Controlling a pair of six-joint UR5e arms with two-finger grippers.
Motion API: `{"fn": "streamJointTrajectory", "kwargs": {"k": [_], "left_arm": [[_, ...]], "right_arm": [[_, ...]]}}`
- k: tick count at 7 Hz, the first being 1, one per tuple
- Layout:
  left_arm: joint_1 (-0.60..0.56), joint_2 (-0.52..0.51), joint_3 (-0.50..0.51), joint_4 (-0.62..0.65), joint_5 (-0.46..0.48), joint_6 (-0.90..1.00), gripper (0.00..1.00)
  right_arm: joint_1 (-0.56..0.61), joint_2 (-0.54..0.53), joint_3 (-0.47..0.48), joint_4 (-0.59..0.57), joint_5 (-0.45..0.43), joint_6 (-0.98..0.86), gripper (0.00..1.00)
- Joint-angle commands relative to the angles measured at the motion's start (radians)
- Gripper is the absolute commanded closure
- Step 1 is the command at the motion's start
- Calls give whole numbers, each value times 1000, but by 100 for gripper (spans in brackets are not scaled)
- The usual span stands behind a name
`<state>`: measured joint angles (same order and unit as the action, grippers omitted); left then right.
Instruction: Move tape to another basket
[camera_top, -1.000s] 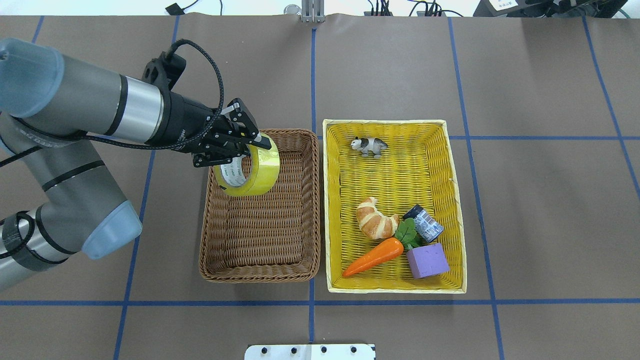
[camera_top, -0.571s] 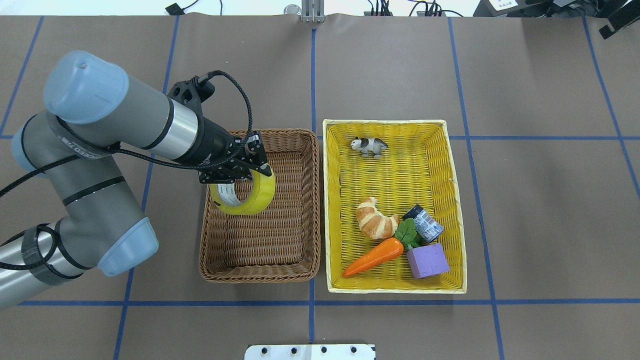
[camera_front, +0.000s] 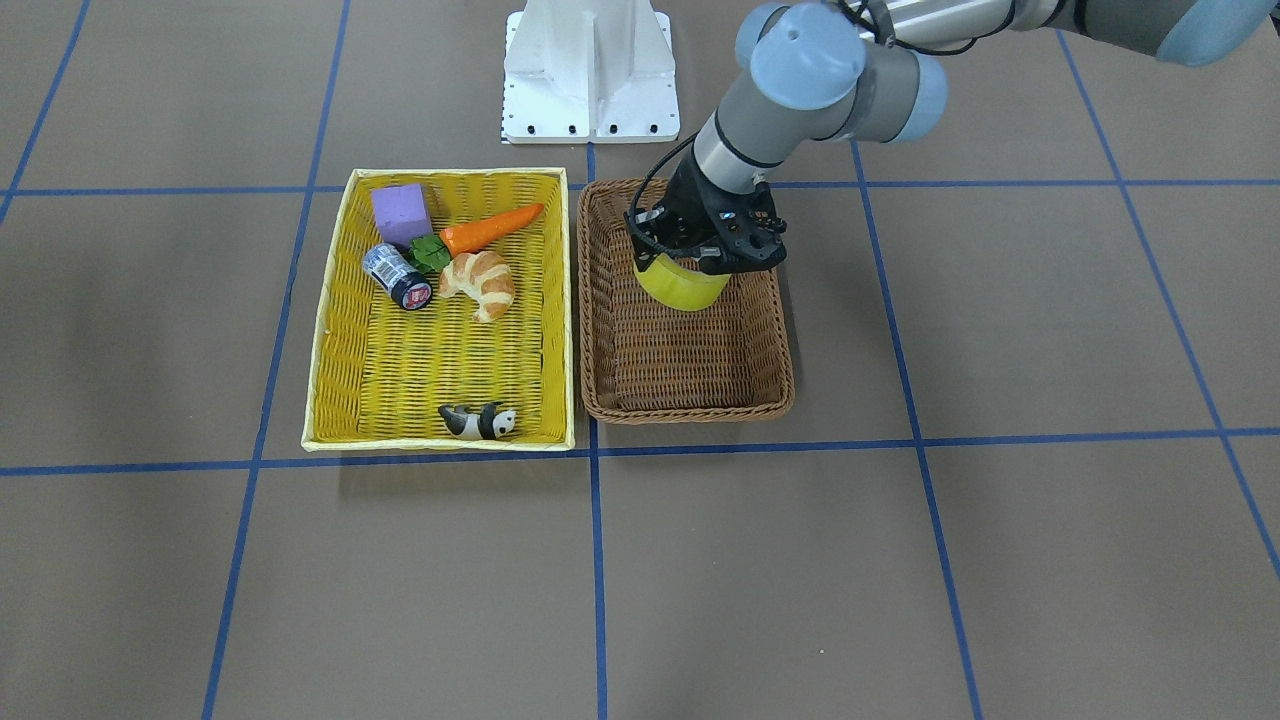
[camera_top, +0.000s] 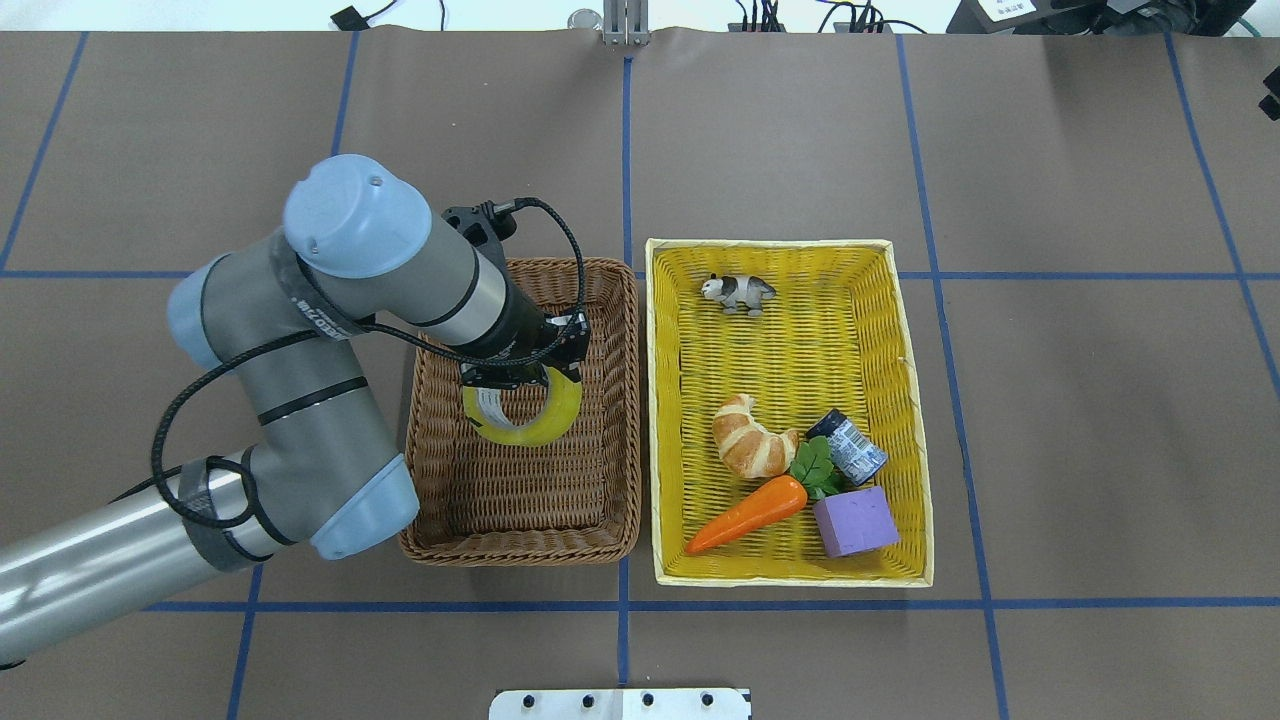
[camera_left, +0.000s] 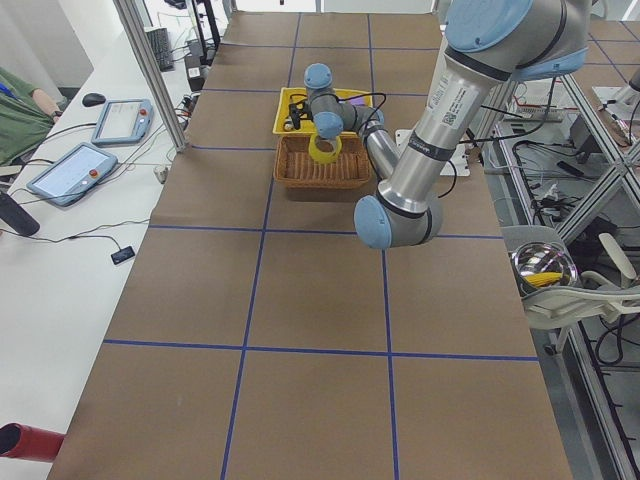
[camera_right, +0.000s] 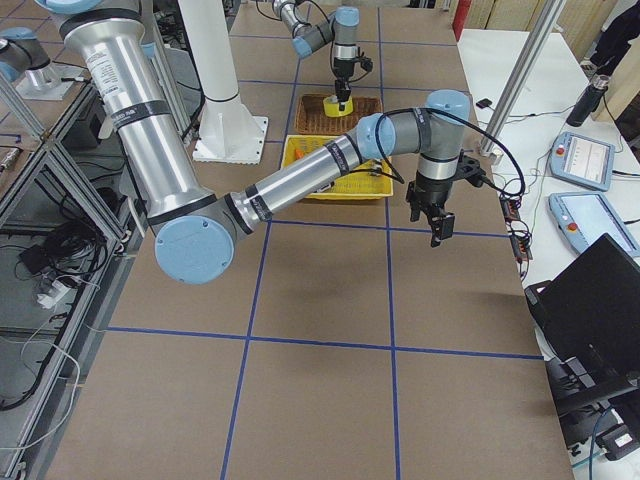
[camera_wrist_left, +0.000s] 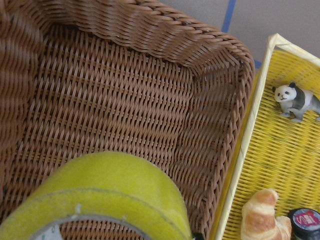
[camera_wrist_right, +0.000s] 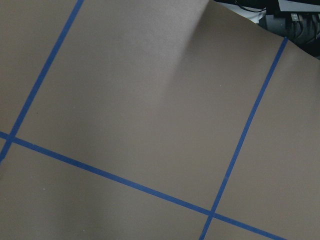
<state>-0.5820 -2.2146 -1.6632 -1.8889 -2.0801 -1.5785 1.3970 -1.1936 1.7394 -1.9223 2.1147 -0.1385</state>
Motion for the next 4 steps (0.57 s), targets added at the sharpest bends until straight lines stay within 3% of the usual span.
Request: {"fn": "streamJointTrajectory", "kwargs": {"k": [1,2,4], "left_arm": [[10,-11,46,29,20,20,46],[8,-13,15,148,21,135,2],[-18,-5,-210,500,20,346,2]], "right_arm": [[2,-35,19,-3,43,-1,0],[2,-37,19,-4,69,-1,0],[2,-61,23,-1,116,2,0]]}}
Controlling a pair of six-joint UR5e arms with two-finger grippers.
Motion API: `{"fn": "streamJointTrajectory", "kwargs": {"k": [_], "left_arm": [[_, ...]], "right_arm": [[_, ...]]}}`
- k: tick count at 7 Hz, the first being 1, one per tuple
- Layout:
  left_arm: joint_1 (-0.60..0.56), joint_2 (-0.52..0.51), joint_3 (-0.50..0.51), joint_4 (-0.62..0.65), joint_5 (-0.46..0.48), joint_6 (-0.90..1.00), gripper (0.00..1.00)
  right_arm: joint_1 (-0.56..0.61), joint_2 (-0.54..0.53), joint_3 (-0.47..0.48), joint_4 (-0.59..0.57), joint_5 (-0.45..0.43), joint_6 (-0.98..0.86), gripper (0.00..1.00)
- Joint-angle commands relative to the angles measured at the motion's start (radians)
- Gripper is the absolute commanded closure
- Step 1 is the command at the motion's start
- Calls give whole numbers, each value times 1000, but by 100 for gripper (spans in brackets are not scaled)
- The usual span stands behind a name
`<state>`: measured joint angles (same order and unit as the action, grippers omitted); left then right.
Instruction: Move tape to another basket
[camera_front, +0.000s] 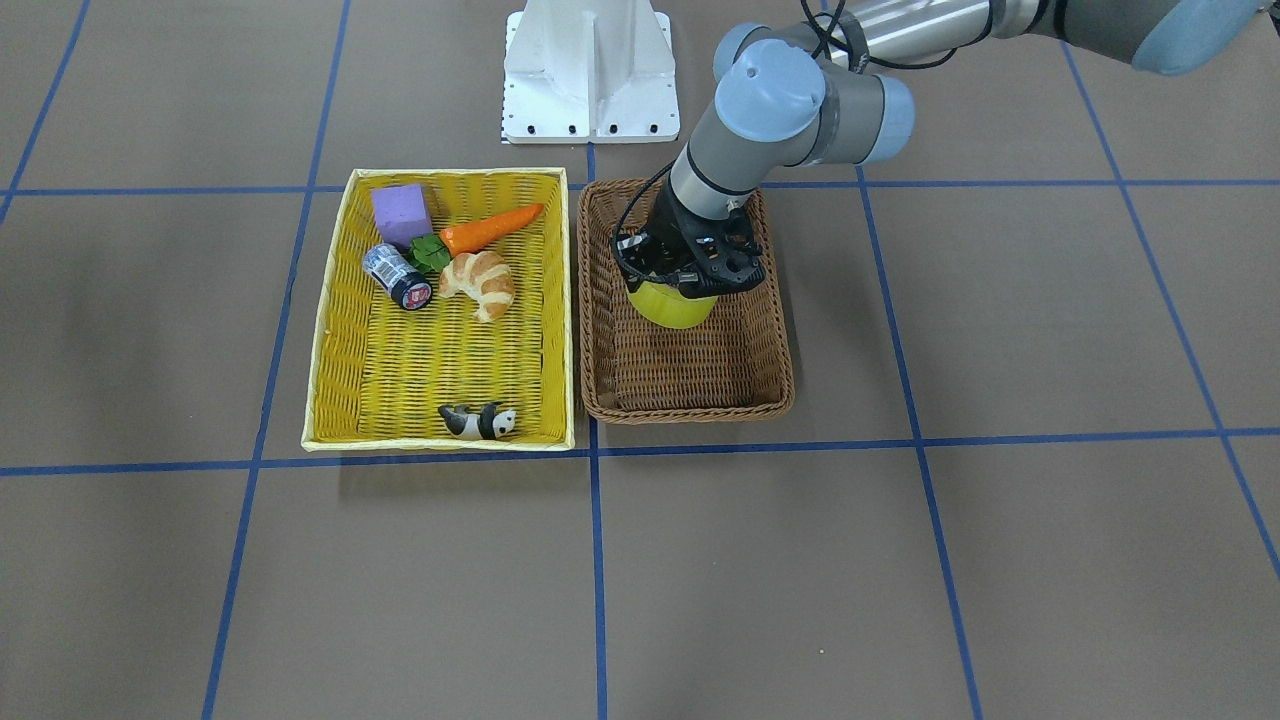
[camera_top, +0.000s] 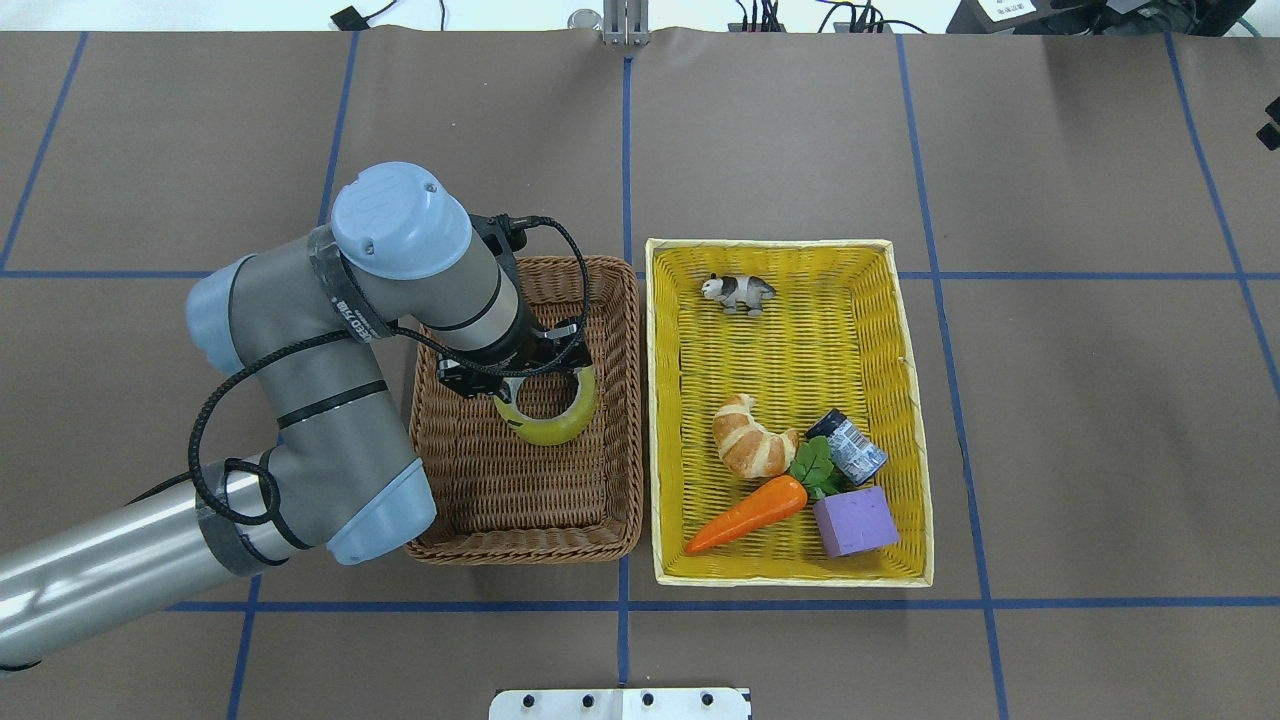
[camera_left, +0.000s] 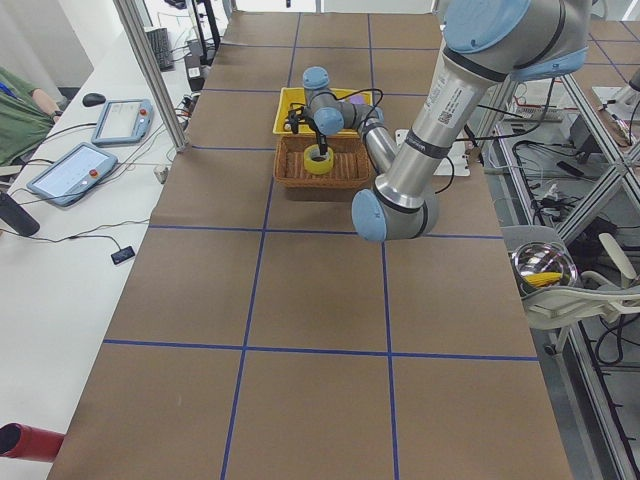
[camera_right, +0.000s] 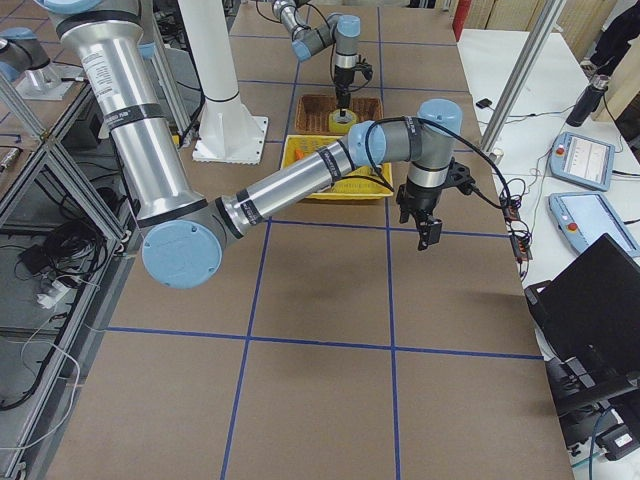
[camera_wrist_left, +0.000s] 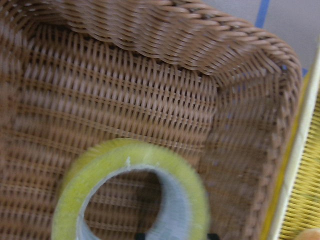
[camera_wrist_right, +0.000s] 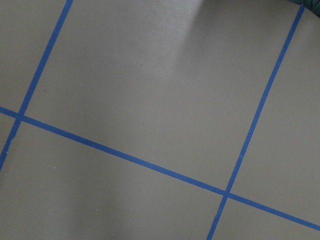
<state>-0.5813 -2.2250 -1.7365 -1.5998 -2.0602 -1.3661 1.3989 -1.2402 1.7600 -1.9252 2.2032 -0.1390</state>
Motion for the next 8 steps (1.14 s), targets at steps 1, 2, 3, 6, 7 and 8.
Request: {"fn": "streamJointTrajectory", "kwargs": {"k": [1,2,3,6,7,8], "left_arm": [[-59,60,-275,321,-1,253,2],[-115,127,-376,365,-3,341,2],[-185,201,-435,379,-3,369,2],[-473,435,-442,371,-88,821,2],[-627,490,-369,362,-169,981,2],[-755,530,-242,347,-255,1121,2]], "right_arm": [[0,-40,3,11,23,18,0],[0,-65,21,12,18,19,0],[0,-70,19,12,7,16,0],[-8,-88,-2,14,18,10,0],[-5,-88,10,11,35,18,0],[-3,-88,10,12,65,18,0]]}}
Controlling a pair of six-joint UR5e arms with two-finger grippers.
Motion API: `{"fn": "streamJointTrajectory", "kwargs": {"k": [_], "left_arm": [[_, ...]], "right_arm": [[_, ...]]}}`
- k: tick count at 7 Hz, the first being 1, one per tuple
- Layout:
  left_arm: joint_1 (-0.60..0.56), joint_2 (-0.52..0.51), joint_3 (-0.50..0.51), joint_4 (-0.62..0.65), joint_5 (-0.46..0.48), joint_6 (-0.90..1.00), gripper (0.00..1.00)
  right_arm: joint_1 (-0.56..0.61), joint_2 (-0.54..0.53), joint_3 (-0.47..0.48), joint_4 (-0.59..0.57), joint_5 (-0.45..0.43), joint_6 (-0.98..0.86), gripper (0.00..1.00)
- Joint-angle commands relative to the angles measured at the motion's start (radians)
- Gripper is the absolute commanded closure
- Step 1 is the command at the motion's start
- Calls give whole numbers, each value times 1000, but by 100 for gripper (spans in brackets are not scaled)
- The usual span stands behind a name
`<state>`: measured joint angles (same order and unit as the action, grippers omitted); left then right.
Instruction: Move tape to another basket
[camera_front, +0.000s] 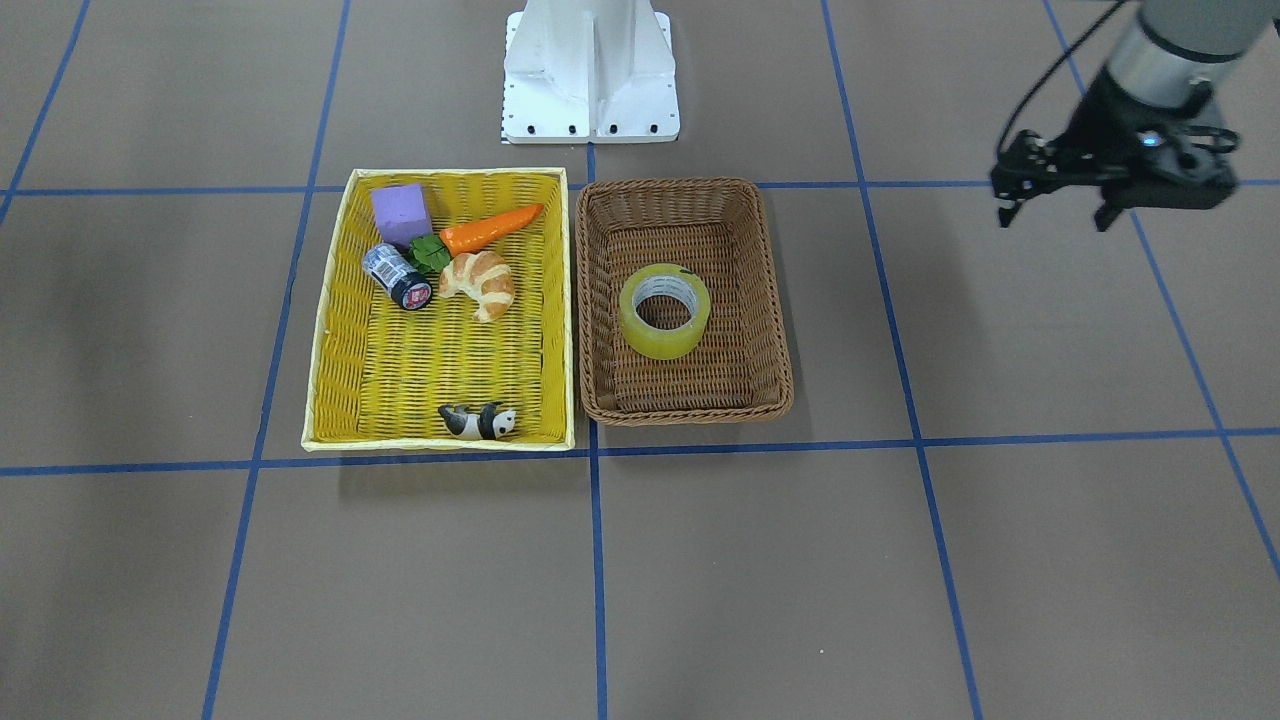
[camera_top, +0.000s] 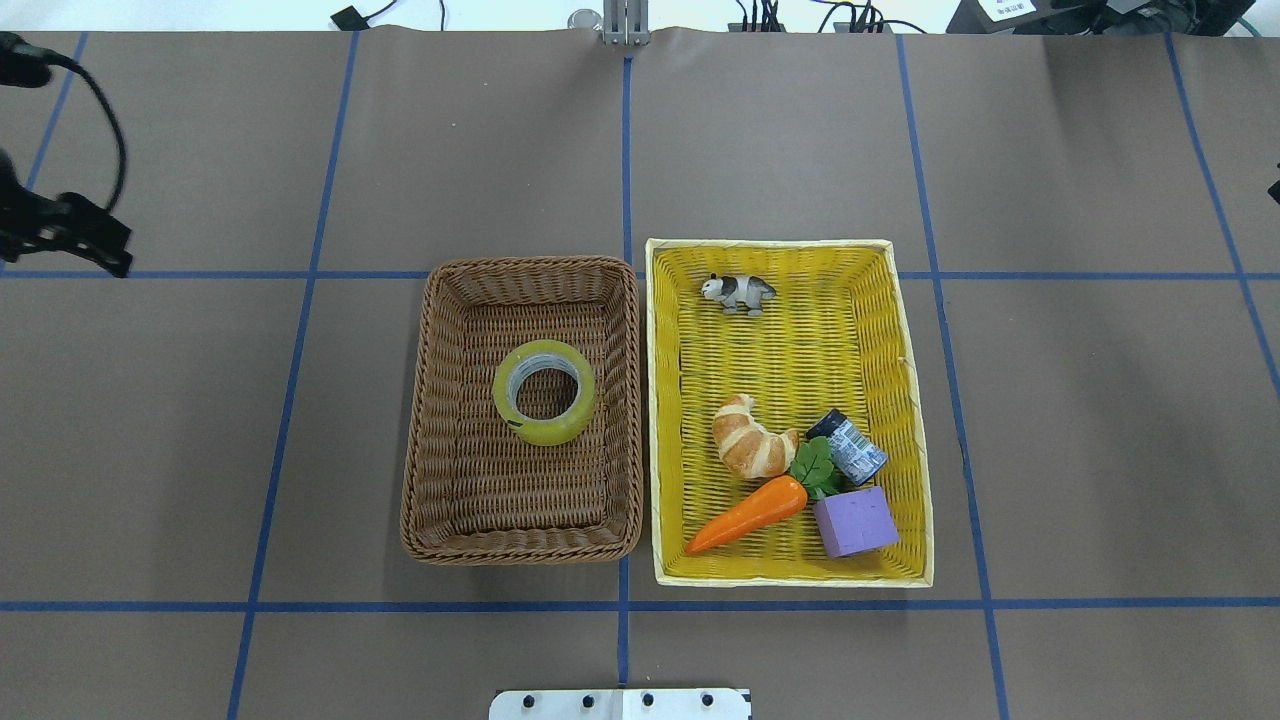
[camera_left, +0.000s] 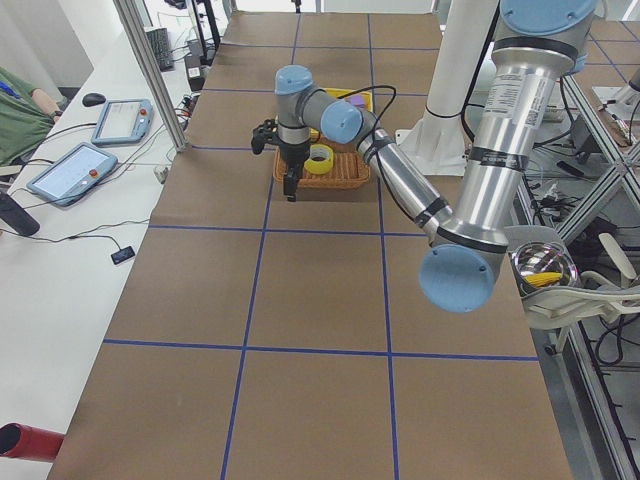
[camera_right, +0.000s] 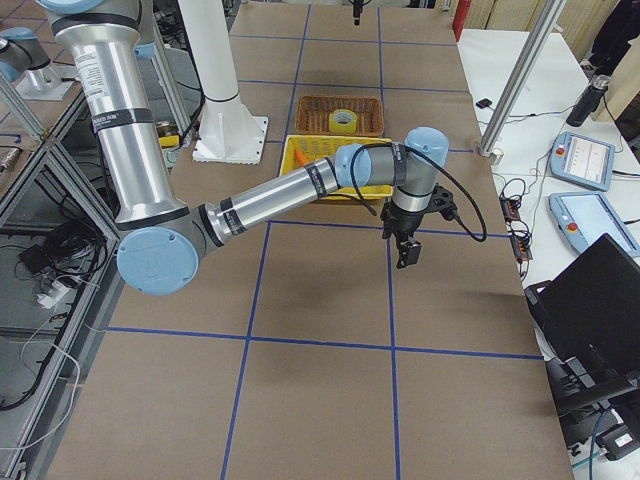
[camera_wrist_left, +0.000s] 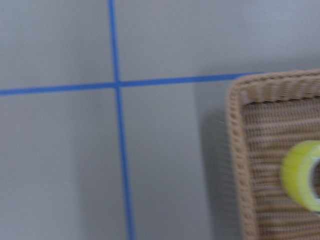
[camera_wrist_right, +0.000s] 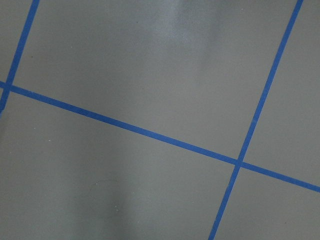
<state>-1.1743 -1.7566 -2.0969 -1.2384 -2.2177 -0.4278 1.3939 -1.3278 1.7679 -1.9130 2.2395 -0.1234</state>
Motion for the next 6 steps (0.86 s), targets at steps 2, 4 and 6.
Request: {"fn": "streamJointTrajectory", "kwargs": {"k": [2,4,6], "left_arm": [[-363,48,512,-244,-199,505,2],[-413,64,535,-276,-201,563,2],[-421,101,529,-276,-189,554,2]], "right_arm": [[46,-40,-16,-1,35,4,0],[103,-120,-18,-1,87,1,0],[120,-157,-24,-12,95,5,0]]}}
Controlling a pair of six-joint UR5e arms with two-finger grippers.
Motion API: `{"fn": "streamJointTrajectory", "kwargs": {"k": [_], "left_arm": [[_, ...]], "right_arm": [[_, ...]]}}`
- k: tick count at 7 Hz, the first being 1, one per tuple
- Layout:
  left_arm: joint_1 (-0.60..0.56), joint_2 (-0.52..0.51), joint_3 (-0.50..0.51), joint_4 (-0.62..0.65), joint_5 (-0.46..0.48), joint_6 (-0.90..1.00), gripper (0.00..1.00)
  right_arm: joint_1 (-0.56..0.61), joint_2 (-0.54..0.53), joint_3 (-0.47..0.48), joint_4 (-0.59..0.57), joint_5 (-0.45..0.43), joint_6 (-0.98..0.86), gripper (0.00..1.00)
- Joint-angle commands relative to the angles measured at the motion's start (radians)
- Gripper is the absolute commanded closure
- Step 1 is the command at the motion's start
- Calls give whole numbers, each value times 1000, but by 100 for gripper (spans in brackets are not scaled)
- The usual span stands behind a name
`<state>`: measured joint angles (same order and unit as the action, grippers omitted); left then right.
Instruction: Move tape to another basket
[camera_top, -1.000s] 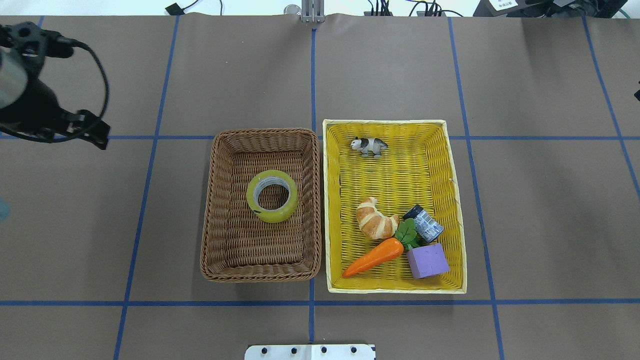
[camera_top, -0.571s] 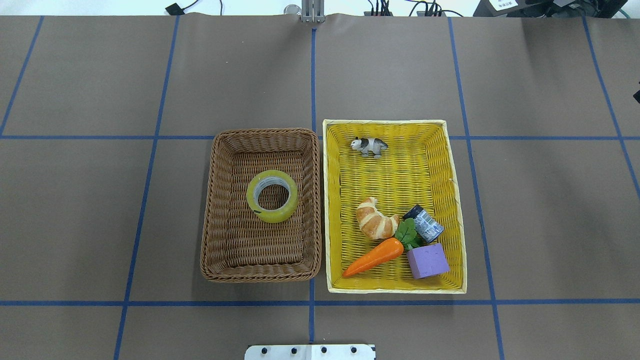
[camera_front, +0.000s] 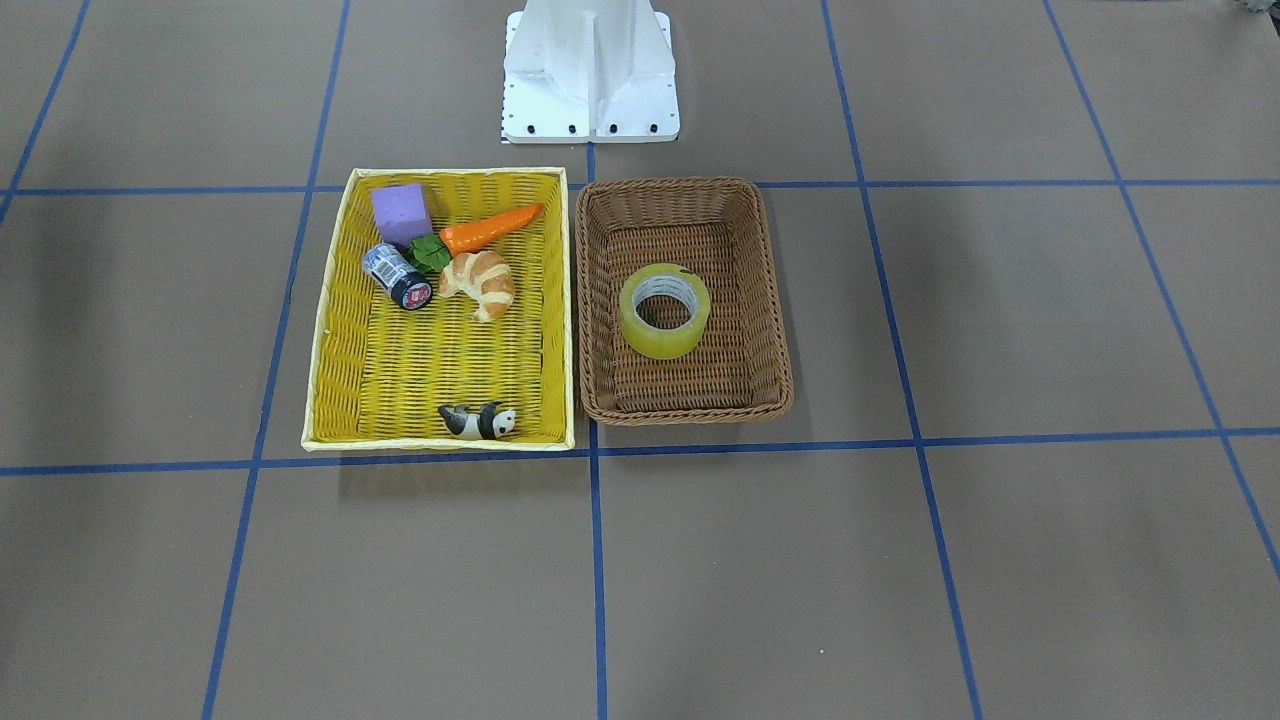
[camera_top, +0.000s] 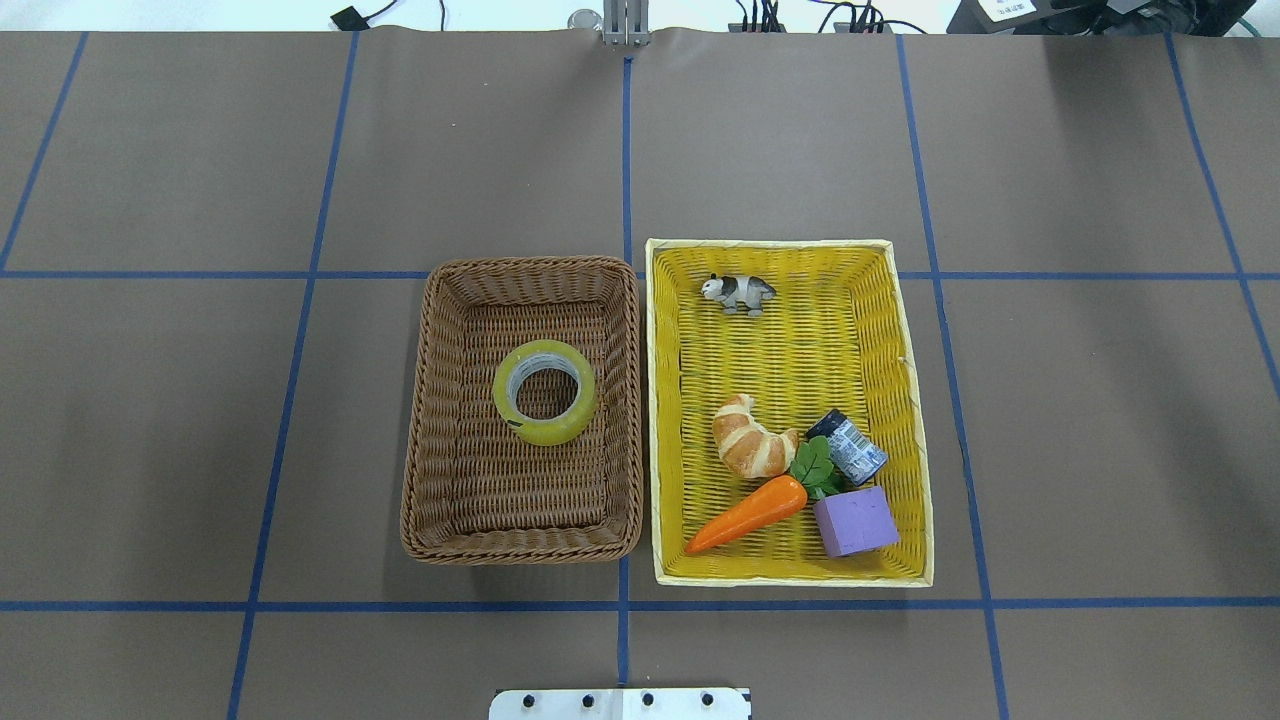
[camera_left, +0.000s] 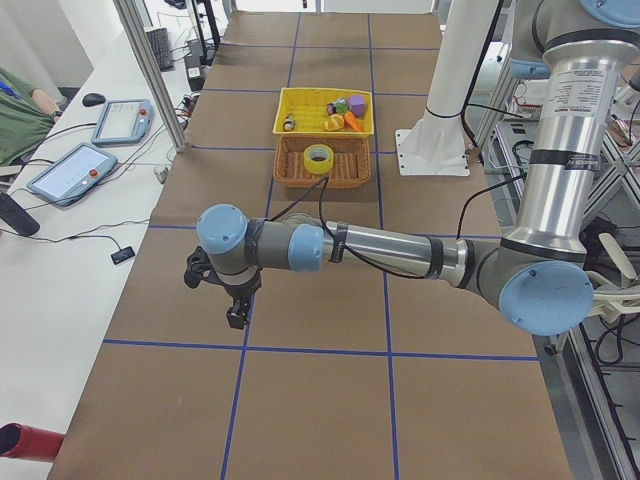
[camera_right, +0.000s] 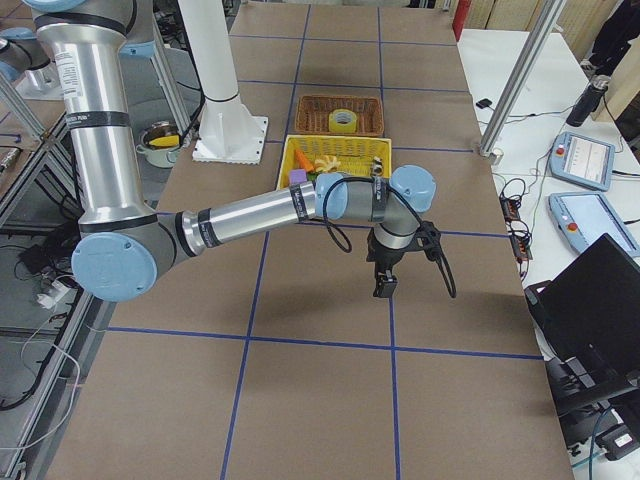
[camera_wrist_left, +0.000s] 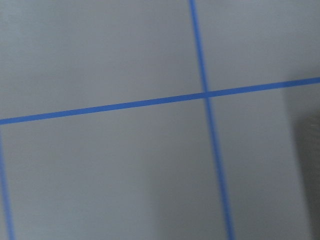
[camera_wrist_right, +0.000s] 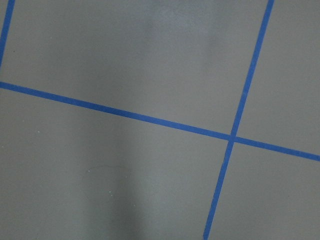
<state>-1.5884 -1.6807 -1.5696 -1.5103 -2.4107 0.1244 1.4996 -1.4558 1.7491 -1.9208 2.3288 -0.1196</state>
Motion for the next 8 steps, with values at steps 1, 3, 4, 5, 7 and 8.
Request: {"fn": "streamJointTrajectory", "kwargs": {"k": [1,3,4,5,7,8], "left_arm": [[-8,42,-6,-4,21,1,2],[-8,55,-13,-4,82,-5,2],[-8,55,-13,-2,84,-5,2],[-7,55,-12,-2,84,-5,2],[-7,55,-13,-2,84,-5,2],[-7,55,-13,-2,84,-5,2]], "right_arm": [[25,-47,-5,-4,-14,0,0],[33,-52,-10,-4,-80,0,0],[42,-51,-31,-4,-80,0,0],[56,-66,-34,-4,-80,-2,0],[60,-75,-33,0,-80,-2,0],[60,-75,-33,0,-80,-2,0]]}}
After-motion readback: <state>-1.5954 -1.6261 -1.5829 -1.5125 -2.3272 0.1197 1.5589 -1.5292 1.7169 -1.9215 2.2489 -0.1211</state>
